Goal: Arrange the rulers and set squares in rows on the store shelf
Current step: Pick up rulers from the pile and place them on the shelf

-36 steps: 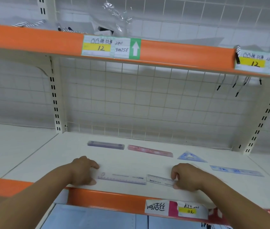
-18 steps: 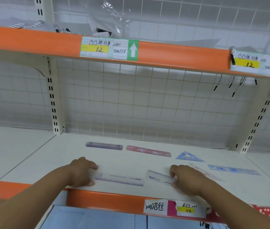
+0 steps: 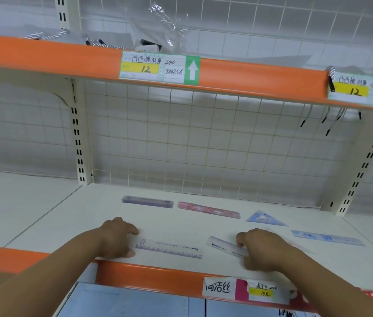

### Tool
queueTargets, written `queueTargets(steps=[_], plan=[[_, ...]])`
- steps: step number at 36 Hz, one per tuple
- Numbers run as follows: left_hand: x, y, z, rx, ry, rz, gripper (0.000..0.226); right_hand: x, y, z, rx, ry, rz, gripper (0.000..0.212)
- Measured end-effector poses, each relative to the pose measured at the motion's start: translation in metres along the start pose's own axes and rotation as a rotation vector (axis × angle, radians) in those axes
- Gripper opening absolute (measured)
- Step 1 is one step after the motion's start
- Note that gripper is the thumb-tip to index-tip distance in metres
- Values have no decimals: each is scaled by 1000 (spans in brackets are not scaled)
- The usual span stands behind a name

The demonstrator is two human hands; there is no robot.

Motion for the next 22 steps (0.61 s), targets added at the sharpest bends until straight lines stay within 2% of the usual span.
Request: queueTargets(steps=[12, 22], plan=[[9, 2, 2, 4, -13, -6, 66, -44, -38, 29, -132, 112, 137, 46], [26, -24, 2, 34, -68, 64, 64, -112, -111, 34, -130, 70, 315, 42]])
Point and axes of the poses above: each hand's wrist, its own x-axis away from the middle knuckle, its own z-axis out of the back of the hand, y = z × x, the point moved 7 cm from there along -x, towards the middle knuckle, and after that the axes turned 13 degrees about -x, right-handed, at the moved point
